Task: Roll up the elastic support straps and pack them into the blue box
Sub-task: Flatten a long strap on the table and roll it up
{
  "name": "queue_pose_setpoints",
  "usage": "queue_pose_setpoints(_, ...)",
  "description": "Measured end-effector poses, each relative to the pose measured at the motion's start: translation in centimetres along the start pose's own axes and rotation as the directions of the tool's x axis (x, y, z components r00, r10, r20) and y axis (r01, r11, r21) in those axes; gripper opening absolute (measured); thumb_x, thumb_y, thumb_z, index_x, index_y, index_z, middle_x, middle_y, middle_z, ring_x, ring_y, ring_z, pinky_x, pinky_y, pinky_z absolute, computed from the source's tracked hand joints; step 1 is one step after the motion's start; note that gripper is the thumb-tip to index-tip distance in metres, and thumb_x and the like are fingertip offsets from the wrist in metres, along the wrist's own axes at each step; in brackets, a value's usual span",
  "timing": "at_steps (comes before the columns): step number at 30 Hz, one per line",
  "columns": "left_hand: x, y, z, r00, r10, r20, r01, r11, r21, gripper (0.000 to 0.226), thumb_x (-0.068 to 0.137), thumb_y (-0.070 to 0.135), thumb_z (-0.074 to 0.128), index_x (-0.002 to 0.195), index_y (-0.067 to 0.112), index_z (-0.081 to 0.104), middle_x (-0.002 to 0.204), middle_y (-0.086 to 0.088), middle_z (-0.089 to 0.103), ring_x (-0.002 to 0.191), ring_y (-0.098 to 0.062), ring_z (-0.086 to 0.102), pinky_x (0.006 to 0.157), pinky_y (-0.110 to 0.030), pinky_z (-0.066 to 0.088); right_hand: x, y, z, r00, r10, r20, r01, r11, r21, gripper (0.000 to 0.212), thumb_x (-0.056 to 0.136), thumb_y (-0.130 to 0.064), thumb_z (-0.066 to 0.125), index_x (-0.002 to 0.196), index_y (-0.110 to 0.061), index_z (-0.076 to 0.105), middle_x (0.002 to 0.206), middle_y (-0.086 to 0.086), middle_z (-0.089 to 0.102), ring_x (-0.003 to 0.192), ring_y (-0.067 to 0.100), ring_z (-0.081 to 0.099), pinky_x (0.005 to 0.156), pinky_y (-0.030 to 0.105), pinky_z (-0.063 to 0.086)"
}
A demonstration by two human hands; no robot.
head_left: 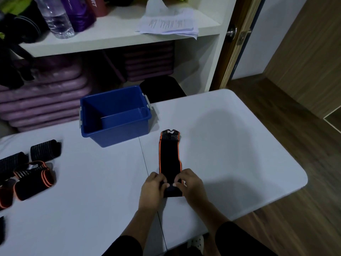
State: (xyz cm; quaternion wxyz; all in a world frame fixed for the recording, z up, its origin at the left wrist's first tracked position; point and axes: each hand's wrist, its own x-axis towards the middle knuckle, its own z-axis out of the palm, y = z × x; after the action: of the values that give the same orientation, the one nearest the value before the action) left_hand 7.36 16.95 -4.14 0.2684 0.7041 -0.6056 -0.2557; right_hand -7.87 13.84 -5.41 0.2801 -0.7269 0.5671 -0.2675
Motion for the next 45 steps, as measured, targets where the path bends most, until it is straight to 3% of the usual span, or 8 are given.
queue_pose_setpoints(5, -0.3, -1.4, -0.7, 0.985, 0.123, 0.121, -0.129, 0.991, 0.046, 0.037, 0.083, 0.034, 0.061, 0.115, 0.016, 0.065, 0.111, 0.002, 0.062, 0.102, -0.014, 0.057, 0.086, -0.018, 0.042, 0.1, 1.5, -0.7, 0.976, -0.211, 0.060, 0.216, 0.971, -0.097, 0.037, 0.069, -0.044, 0.061, 0.091, -0.018, 0.075, 0.091, -0.002, 0.073, 0.084, 0.008, 0.055, 0.071, 0.019, 0.048)
queue_pose_setpoints(10, 0.0, -1.6, -0.7, 0.965, 0.145, 0.219, -0.180, 0.973, 0.147, 0.056, 0.079, 0.028, 0.069, 0.131, 0.020, 0.051, 0.129, 0.003, 0.053, 0.119, -0.016, 0.047, 0.094, -0.014, 0.033, -0.1, 2.6, -1.3, 0.947, -0.241, 0.213, 0.277, 0.947, -0.162, 0.063, 0.055, -0.028, 0.084, 0.113, -0.011, 0.067, 0.111, 0.006, 0.069, 0.094, 0.025, 0.066, 0.080, 0.036, 0.056)
queue_pose_setpoints(17, 1.6, -0.9, -1.3, 0.945, 0.032, 0.325, -0.060, 0.995, 0.077, 0.026, 0.089, 0.038, 0.053, 0.108, 0.025, 0.064, 0.101, 0.003, 0.062, 0.102, -0.018, 0.053, 0.080, -0.028, 0.044, 0.5, 1.7, -1.7, 0.962, -0.122, 0.244, 0.121, 0.992, 0.020, 0.055, 0.074, -0.048, 0.048, 0.106, -0.007, 0.067, 0.093, 0.009, 0.065, 0.085, 0.022, 0.059, 0.078, 0.032, 0.047)
queue_pose_setpoints(21, 1.9, -0.5, -0.7, 0.988, -0.086, 0.128, 0.080, 0.995, 0.054, 0.030, 0.087, 0.042, 0.055, 0.108, 0.021, 0.051, 0.094, -0.001, 0.062, 0.085, -0.019, 0.058, 0.070, -0.031, 0.049, 1.1, 1.2, -1.4, 0.992, 0.041, 0.117, -0.047, 0.998, 0.046, 0.048, 0.072, -0.048, 0.052, 0.103, -0.011, 0.058, 0.078, -0.005, 0.053, 0.068, 0.014, 0.049, 0.066, 0.027, 0.041)
queue_pose_setpoints(26, 2.2, 0.4, -0.1, 0.993, 0.114, 0.009, -0.114, 0.989, 0.092, 0.016, 0.085, 0.016, 0.063, 0.101, 0.013, 0.063, 0.098, -0.003, 0.057, 0.086, -0.022, 0.060, 0.070, -0.023, 0.046, 2.0, 0.7, -0.5, 0.993, -0.101, -0.057, 0.104, 0.994, 0.046, 0.010, 0.073, -0.028, 0.057, 0.080, -0.022, 0.063, 0.084, -0.004, 0.062, 0.075, 0.014, 0.057, 0.067, 0.037, 0.051)
queue_pose_setpoints(34, 2.3, -1.5, -0.5, 0.954, 0.166, 0.250, -0.215, 0.960, 0.180, 0.063, 0.078, 0.028, 0.069, 0.136, 0.018, 0.045, 0.134, 0.001, 0.047, 0.121, -0.018, 0.045, 0.096, -0.019, 0.036, 2.2, 2.8, -1.2, 0.960, -0.163, 0.228, 0.169, 0.986, -0.007, 0.060, 0.067, -0.027, 0.073, 0.123, -0.008, 0.061, 0.122, 0.012, 0.060, 0.112, 0.027, 0.058, 0.096, 0.034, 0.047)
queue_pose_setpoints(39, 3.3, -1.0, -0.9, 0.962, 0.082, 0.261, -0.106, 0.991, 0.082, 0.054, 0.082, 0.025, 0.062, 0.133, 0.018, 0.048, 0.124, 0.003, 0.049, 0.117, -0.014, 0.045, 0.094, -0.020, 0.038, 2.9, 2.7, -1.6, 0.961, -0.178, 0.211, 0.178, 0.984, 0.023, 0.060, 0.075, -0.043, 0.059, 0.123, -0.007, 0.059, 0.114, 0.007, 0.063, 0.102, 0.022, 0.059, 0.090, 0.033, 0.048)
queue_pose_setpoints(45, 5.0, -1.0, -0.8, 0.967, -0.144, 0.209, 0.145, 0.989, 0.010, 0.037, 0.088, 0.046, 0.050, 0.112, 0.018, 0.051, 0.092, -0.007, 0.063, 0.085, -0.023, 0.060, 0.065, -0.028, 0.040, 4.7, 2.2, -0.9, 0.985, 0.122, 0.126, -0.135, 0.986, 0.098, 0.054, 0.073, -0.063, 0.042, 0.099, -0.017, 0.053, 0.084, 0.002, 0.062, 0.082, 0.024, 0.060, 0.075, 0.037, 0.048)
